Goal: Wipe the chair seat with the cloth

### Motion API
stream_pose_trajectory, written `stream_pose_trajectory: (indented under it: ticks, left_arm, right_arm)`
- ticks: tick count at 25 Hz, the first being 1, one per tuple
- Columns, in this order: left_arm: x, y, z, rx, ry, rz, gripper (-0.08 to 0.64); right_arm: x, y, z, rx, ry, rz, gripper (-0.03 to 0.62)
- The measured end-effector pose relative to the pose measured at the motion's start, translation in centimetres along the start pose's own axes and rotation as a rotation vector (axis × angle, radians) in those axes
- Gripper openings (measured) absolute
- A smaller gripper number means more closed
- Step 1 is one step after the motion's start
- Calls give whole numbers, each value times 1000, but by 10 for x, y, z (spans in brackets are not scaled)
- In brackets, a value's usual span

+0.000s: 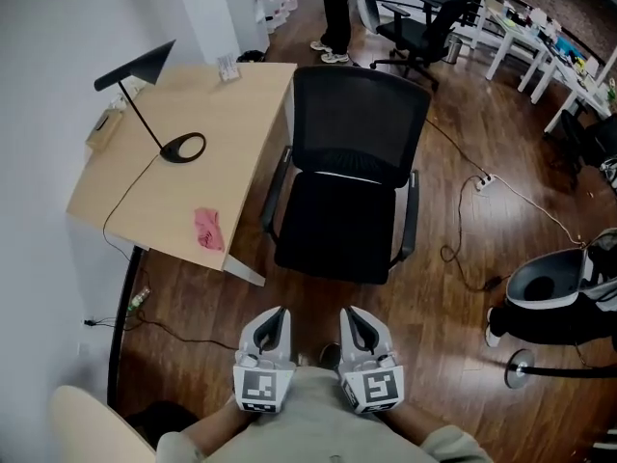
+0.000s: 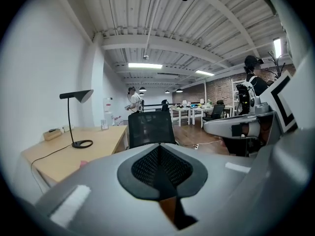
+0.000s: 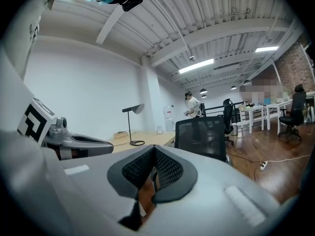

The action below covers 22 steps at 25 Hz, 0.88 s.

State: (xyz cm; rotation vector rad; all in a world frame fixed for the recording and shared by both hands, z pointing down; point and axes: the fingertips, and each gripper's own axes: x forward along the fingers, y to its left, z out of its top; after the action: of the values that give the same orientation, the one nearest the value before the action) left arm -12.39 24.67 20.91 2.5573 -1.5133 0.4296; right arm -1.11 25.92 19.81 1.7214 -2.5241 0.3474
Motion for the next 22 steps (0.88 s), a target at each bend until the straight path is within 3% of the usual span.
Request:
stream_pose_trajectory:
  ticks: [9, 14, 22]
  left_arm:
    - [42, 49, 0, -60, -23, -41, 5]
    - [72, 108, 11, -82, -51, -50, 5]
    - [78, 239, -7, -153, -31, 66, 5]
  right_arm:
    - [59, 2, 7, -47, 47, -50, 0]
    - [116, 17, 24, -85, 53, -67, 0]
    - [233, 89, 37, -176, 92, 51, 37]
